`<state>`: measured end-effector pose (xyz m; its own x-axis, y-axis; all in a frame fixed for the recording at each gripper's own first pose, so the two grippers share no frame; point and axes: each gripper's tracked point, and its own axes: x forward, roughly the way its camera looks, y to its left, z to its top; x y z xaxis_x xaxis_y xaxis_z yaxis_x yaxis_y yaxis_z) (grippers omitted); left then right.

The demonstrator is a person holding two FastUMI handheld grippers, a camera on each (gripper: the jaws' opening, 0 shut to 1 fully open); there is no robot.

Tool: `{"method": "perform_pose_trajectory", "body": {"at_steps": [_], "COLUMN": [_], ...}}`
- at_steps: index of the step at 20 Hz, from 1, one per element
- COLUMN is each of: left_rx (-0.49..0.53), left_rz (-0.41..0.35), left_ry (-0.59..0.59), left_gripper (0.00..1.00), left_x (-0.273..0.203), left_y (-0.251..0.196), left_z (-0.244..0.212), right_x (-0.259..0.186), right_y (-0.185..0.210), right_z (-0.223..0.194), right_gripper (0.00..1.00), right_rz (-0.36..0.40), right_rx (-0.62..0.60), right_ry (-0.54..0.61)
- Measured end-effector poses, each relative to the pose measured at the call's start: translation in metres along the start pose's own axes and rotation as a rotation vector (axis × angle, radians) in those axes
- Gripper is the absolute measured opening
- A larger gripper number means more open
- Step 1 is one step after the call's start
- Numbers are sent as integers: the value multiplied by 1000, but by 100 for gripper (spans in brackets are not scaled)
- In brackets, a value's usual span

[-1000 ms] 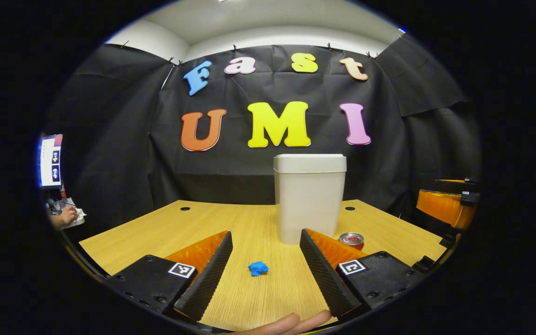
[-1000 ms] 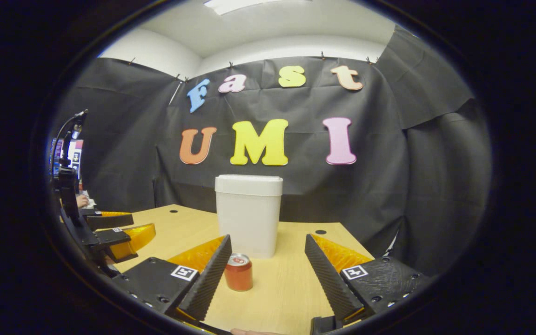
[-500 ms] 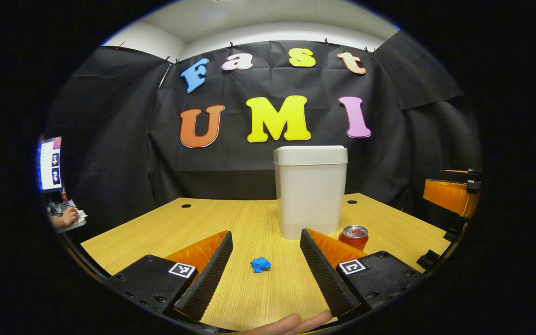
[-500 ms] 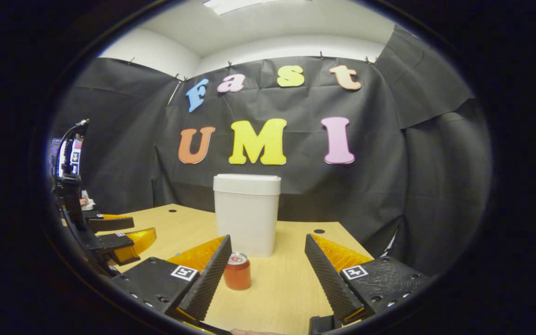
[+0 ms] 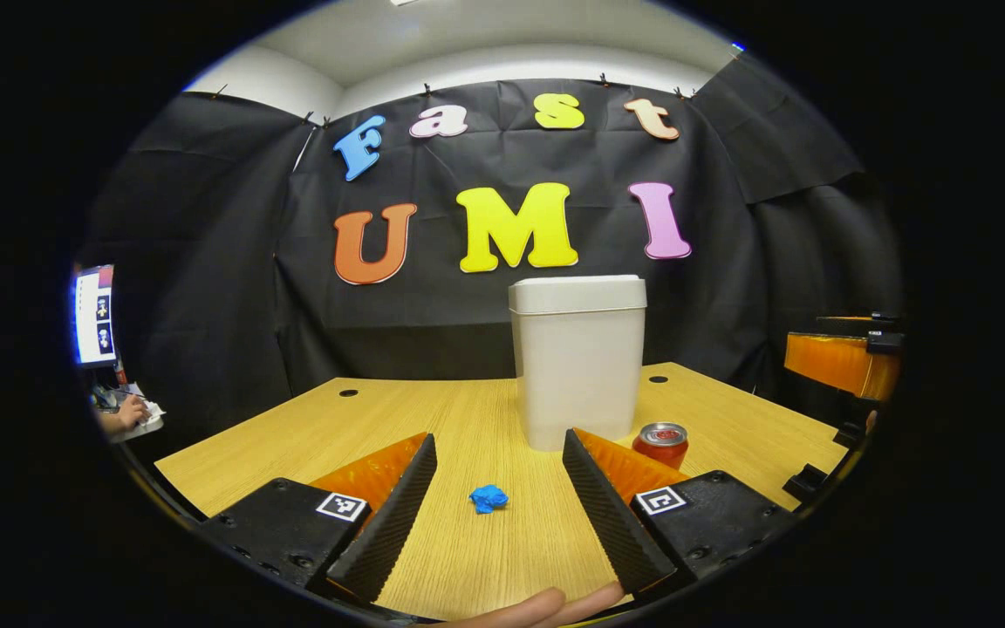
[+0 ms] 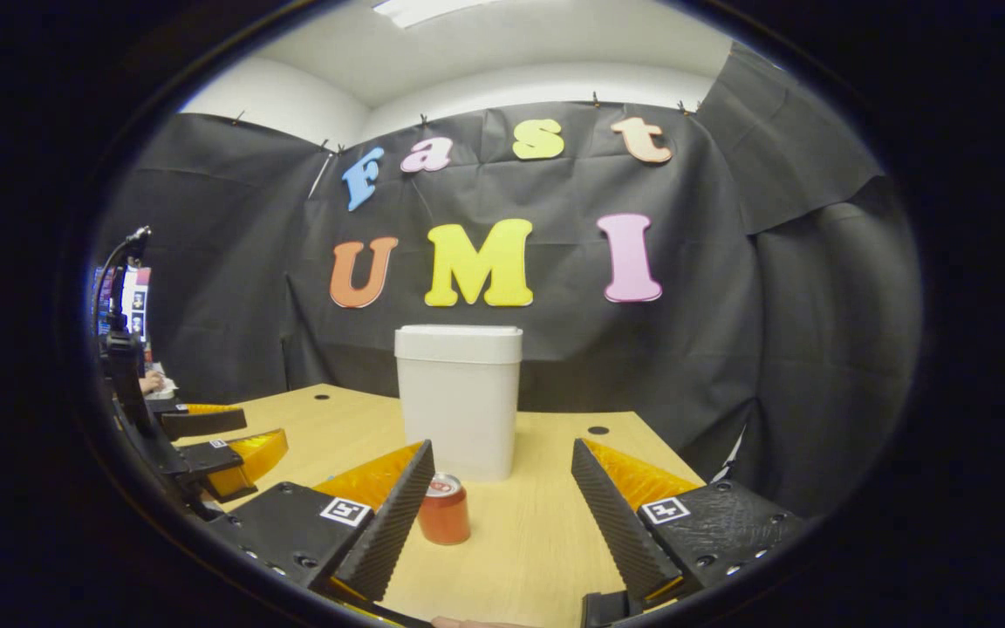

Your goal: Press the lid of the desktop garbage bin to open it, pick up the crumpled paper on the desktop and throw it into the bin, then pick up the pop can on the desktop and drop it into the bin, and finally close the garbage bin lid.

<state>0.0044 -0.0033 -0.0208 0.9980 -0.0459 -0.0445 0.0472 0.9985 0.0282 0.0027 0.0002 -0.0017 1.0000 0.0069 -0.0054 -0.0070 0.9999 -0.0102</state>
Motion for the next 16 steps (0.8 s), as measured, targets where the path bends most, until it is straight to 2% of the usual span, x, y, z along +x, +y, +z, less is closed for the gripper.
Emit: {"method": "perform_pose_trajectory", "body": {"at_steps": [10, 16], "left_rx": [-3, -2], "left_rz": [19, 35], "left_ry": [-6, 8], "left_gripper": [96, 96], "left_x": [2, 5], "left_y": [16, 29], "left_z": [1, -7], "right_x": [42, 80], "right_y": [19, 35], "right_z": [55, 107], "right_gripper": [96, 94], "right_rz": [20, 39], "right_rx": [-16, 20], "right_ry": [-59, -67]}}
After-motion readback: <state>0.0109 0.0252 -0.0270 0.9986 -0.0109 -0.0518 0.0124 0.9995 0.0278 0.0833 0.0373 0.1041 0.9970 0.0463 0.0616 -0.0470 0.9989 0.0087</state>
